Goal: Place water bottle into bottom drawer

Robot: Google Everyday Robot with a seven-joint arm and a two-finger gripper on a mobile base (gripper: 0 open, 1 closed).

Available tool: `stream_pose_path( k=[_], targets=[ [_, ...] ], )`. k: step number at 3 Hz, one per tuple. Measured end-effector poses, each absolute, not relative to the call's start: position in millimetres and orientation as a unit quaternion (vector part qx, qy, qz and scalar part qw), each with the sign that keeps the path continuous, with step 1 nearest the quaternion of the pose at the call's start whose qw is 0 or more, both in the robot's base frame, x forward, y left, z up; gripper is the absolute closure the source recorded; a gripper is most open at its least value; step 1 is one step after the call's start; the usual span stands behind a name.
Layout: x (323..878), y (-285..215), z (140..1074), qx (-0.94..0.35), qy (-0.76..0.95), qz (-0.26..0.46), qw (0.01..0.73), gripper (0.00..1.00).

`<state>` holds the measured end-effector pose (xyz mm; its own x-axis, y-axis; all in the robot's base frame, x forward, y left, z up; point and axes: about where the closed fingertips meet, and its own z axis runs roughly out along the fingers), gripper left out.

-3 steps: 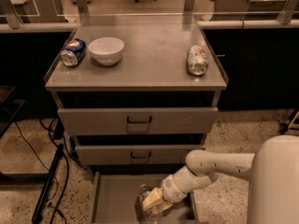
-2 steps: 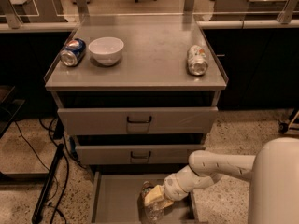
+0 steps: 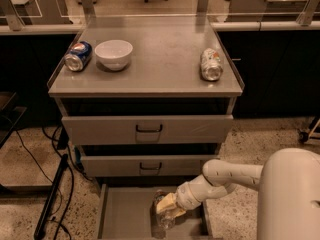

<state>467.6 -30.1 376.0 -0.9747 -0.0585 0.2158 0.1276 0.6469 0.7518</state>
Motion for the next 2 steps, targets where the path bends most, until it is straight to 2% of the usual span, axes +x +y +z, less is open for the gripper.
stream_pose_path(
  k=[2],
  targets=[
    [501, -47, 326, -0.088, -0.899, -0.421, 0.081, 1.00]
  ],
)
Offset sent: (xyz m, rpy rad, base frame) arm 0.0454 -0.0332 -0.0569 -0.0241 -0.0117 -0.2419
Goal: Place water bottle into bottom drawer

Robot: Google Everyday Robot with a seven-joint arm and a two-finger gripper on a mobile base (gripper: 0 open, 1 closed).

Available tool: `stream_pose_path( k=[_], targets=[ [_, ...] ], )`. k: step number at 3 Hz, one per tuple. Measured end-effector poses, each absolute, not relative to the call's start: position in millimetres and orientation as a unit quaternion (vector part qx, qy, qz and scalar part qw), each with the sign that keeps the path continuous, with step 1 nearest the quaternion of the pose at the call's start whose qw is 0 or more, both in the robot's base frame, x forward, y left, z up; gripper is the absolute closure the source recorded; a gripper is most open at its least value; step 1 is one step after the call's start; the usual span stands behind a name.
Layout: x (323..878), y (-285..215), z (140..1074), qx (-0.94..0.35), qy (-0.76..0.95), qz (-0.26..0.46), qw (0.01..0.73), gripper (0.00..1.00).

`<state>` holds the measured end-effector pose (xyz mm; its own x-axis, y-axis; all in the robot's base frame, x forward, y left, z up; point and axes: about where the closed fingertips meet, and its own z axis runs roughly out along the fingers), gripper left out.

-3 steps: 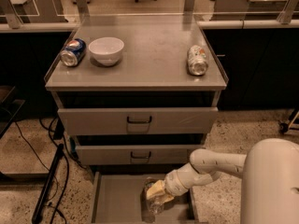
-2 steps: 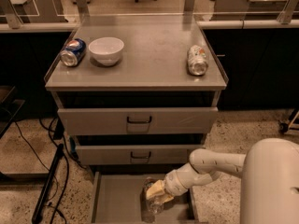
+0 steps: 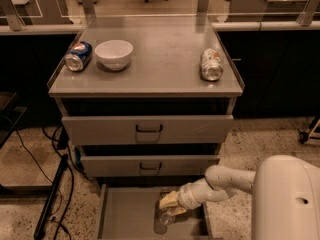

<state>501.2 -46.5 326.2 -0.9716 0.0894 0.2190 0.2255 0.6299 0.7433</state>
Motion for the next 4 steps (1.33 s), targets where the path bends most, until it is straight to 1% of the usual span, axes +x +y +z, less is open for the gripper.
stream_pose_path(
  k=[2, 3, 4],
  targets=[
    [504, -38, 320, -0.083, -0.896, -0.428, 0.086, 1.00],
    [521, -4, 301, -0.056, -0.901, -0.423, 0.083, 1.00],
    [521, -4, 301, -0.056, -0.901, -0.423, 0.083, 1.00]
  ],
)
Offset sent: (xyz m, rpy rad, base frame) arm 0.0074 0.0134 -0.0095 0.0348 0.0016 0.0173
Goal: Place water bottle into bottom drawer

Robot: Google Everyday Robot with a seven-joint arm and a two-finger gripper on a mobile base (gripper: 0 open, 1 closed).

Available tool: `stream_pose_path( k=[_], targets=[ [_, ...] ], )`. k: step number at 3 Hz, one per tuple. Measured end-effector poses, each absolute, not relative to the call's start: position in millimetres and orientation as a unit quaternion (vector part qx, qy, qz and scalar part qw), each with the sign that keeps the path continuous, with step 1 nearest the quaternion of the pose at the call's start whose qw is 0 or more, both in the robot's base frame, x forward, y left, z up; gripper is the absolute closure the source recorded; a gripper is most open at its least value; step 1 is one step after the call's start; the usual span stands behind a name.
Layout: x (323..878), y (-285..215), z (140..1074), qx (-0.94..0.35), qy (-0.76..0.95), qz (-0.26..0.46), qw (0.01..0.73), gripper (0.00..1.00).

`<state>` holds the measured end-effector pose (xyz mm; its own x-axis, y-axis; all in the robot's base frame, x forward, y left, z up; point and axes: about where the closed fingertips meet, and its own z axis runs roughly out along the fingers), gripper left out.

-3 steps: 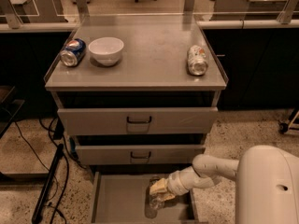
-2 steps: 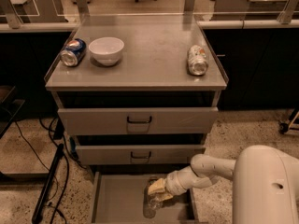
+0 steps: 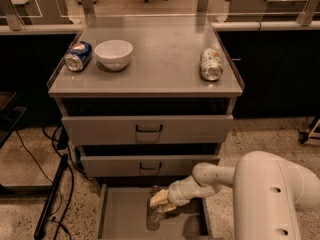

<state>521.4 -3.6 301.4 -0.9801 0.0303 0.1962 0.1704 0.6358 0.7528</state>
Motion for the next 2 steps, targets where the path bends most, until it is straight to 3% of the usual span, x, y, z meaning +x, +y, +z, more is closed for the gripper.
stream_pose_path(
  k=[2],
  targets=[
    [503, 10, 246, -0.093, -0.896, -0.422, 0.106, 1.00]
  ],
)
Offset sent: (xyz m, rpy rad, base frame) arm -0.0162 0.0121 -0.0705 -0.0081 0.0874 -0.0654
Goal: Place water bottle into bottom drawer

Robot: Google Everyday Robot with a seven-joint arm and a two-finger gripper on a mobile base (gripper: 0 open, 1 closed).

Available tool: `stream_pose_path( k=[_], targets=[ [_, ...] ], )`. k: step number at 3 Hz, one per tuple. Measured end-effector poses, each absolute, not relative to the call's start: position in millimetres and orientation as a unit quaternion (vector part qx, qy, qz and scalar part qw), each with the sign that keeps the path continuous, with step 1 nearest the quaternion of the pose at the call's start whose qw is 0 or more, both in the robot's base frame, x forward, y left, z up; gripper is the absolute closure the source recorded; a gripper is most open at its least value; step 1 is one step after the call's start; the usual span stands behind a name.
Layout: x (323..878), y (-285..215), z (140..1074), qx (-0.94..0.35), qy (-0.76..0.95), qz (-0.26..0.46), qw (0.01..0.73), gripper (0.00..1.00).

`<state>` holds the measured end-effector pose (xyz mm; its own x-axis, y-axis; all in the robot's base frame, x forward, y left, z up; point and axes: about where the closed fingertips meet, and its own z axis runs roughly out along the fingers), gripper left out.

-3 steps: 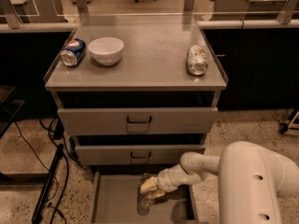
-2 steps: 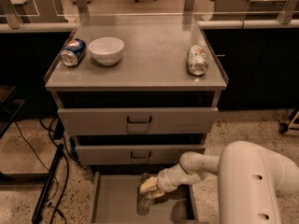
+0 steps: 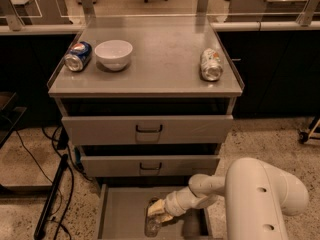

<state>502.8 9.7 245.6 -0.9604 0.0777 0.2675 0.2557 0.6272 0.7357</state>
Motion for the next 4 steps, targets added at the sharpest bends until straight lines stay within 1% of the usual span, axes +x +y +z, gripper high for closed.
stream_pose_path(
  k=[2, 3, 4],
  targets=[
    [500, 15, 217, -0.118, -0.898, -0.410, 0.107, 1.00],
    [513, 15, 191, -0.134, -0.902, -0.398, 0.097, 1.00],
    [513, 15, 191, -0.135, -0.902, -0.398, 0.097, 1.00]
  ],
)
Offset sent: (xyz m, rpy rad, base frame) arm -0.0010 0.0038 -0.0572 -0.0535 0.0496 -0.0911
